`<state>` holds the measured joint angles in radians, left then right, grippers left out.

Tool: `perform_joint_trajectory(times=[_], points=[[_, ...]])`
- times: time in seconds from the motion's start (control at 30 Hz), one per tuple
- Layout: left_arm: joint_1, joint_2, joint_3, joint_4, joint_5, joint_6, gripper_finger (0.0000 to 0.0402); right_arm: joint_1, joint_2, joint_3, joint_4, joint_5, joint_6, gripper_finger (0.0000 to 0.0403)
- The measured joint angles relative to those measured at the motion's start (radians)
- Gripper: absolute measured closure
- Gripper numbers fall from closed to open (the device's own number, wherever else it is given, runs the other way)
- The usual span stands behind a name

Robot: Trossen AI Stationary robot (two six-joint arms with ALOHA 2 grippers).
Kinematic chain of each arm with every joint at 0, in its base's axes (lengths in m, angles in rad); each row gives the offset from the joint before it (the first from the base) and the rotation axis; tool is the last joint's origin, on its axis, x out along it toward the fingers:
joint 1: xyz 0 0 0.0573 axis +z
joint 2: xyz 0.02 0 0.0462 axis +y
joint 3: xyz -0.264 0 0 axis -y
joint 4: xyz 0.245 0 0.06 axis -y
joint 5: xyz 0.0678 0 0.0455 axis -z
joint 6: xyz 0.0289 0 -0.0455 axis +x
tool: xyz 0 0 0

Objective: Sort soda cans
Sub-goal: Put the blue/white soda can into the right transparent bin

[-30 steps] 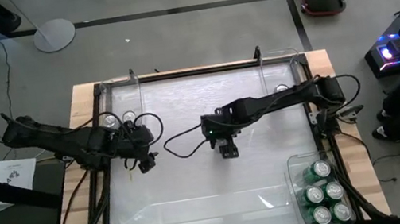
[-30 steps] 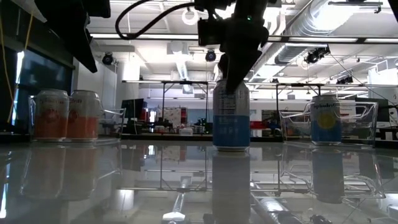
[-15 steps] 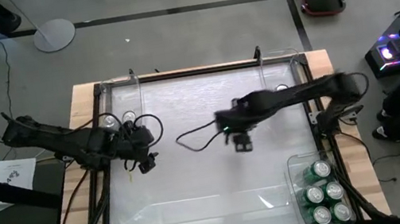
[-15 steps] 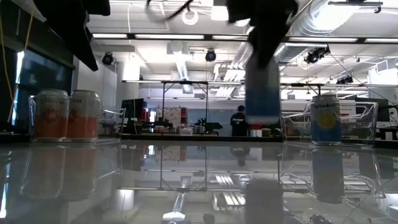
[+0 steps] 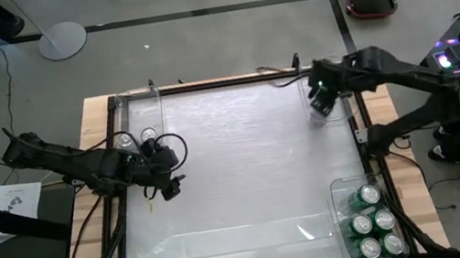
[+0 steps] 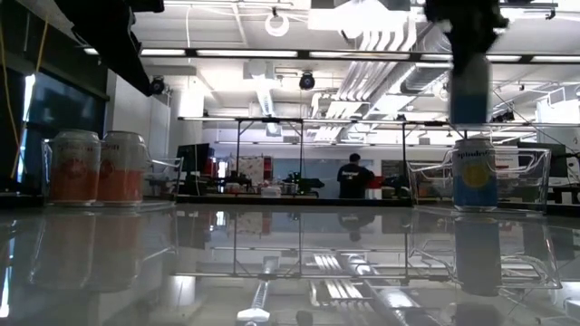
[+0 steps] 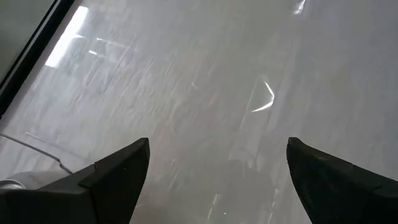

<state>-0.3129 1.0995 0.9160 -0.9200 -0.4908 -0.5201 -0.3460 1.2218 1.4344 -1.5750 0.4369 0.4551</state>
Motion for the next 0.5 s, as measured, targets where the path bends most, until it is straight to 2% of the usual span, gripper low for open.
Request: perform_joint_trajectory(times=[0.2, 0.5], points=[[-0.008, 0.000, 0.000, -0.001, 0.003, 0.001, 0.0046, -0.183, -0.046, -0.165, 0.009, -0.018, -0.106, 0.0132], [-0.008, 0.000, 0.000, -0.001, 0.003, 0.000, 0.0046, -0.237, -0.059, -0.351, 0.092, -0.116, -0.195, 0.0132]])
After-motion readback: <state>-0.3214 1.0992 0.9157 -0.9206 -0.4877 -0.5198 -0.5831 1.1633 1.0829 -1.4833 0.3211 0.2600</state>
